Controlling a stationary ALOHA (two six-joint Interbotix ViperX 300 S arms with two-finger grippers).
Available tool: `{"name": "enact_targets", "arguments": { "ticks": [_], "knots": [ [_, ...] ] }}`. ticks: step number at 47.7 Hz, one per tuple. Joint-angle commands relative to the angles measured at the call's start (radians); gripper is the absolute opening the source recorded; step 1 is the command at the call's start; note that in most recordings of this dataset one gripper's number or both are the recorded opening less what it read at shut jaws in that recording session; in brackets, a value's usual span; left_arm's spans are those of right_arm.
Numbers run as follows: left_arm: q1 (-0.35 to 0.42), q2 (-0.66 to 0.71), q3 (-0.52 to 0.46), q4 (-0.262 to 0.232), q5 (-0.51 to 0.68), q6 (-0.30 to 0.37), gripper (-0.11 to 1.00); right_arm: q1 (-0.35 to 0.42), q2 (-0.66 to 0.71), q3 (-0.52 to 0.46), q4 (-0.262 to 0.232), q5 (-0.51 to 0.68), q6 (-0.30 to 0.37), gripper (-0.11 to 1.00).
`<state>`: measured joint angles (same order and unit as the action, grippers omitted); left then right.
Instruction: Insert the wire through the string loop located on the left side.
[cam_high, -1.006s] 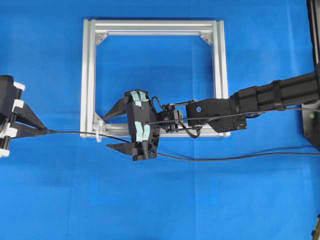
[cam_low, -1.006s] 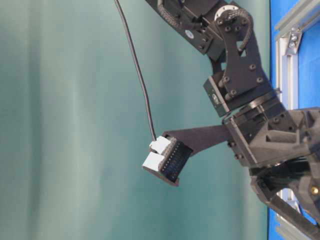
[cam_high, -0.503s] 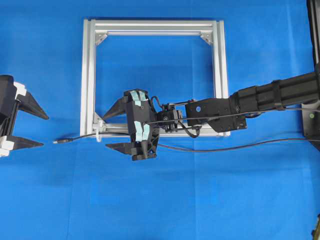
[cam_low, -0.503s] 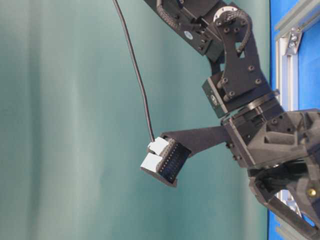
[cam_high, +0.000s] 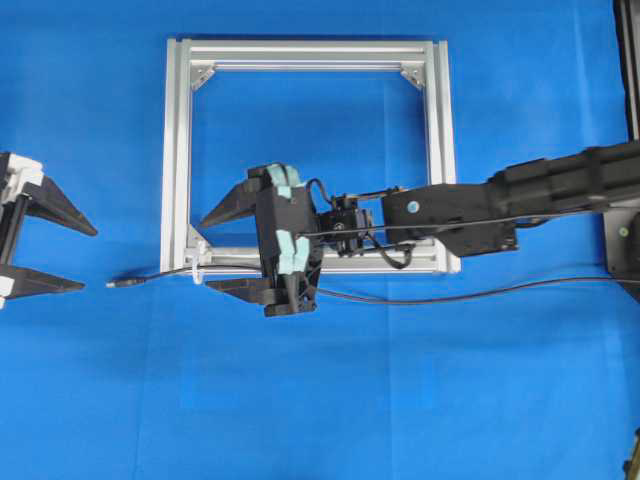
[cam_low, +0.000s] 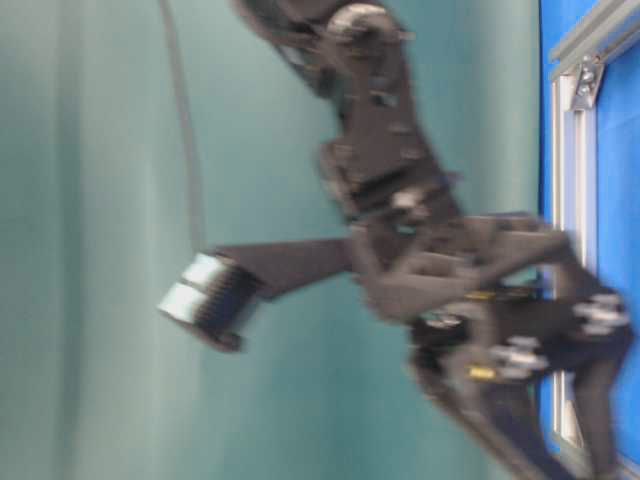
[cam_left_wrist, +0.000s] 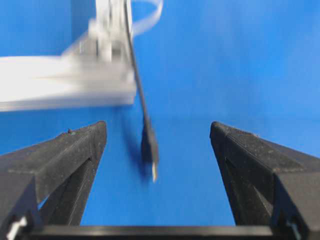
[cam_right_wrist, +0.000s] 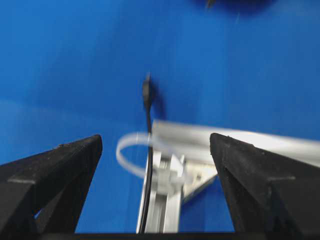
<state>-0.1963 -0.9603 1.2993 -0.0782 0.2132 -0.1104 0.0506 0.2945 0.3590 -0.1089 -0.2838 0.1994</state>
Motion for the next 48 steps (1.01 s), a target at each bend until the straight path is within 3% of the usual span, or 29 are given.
{"name": "enact_targets", "arguments": {
  "ticks": [1, 14, 48],
  "knots": [
    [0.000, -0.032, -0.031, 0.003, -0.026, 0.003, 0.78, 0.002, -0.075, -0.021, 0.002, 0.018, 0.003, 0.92],
    [-0.002, -0.112, -0.052, 0.018, -0.087, 0.018, 0.78, 0.002, -0.158, -0.021, 0.000, 0.067, 0.002, 0.92],
    [0.026, -0.114, -0.054, 0.018, -0.094, 0.035, 0.78, 0.002, -0.163, -0.020, 0.000, 0.080, 0.003, 0.92]
  ]
}}
